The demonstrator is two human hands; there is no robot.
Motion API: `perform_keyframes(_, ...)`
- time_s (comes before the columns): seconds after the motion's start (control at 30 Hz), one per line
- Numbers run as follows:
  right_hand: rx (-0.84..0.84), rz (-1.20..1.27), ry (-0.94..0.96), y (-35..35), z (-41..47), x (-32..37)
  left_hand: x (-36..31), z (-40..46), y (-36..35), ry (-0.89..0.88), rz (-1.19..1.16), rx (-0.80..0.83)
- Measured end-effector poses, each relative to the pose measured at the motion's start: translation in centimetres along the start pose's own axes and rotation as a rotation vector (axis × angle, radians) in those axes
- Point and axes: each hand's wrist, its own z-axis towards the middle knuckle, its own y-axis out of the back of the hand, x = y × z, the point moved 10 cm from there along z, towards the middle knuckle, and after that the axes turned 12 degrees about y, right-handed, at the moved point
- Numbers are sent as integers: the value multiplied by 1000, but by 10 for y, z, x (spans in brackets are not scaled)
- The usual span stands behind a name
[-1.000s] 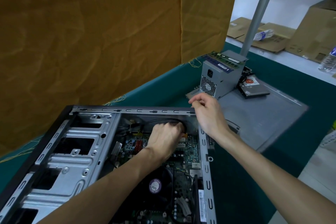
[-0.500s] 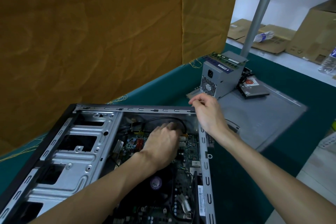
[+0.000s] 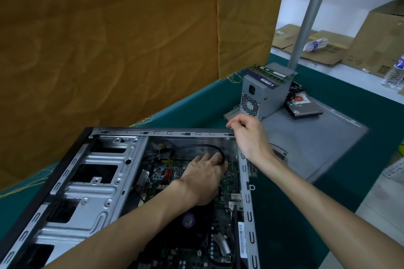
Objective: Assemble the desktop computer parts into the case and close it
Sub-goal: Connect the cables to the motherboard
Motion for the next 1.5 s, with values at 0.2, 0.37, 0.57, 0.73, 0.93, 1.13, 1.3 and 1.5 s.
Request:
perform_keyframes(0.2, -6, -4, -3, 0, -1, 1, 2, -2, -2, 36, -187, 23)
perform_keyframes(0.37, -6, -7, -2, 1, -1, 0, 41, 2, 13, 291, -528, -166)
perform_keyframes(0.57, -2, 4, 1, 0, -1, 1, 45, 20, 0, 338, -501, -138)
perform_keyframes(0.73, -11, 23, 0, 0, 0, -3, 48, 27, -6, 275, -565, -115)
perform_keyframes(0.93, -13, 28, -3, -2, 1, -3, 48, 27, 3, 220, -455, -312)
perform_keyframes(1.13, -7, 44, -3, -2, 0, -4, 44, 35, 8, 194, -359, -362)
perform_keyframes(1.3, -10, 46, 3, -2, 1, -4, 41, 29, 11, 175, -307, -445)
perform_keyframes(1.5, -18, 58, 10, -1, -1, -2, 45, 26, 9, 204, -367, -468)
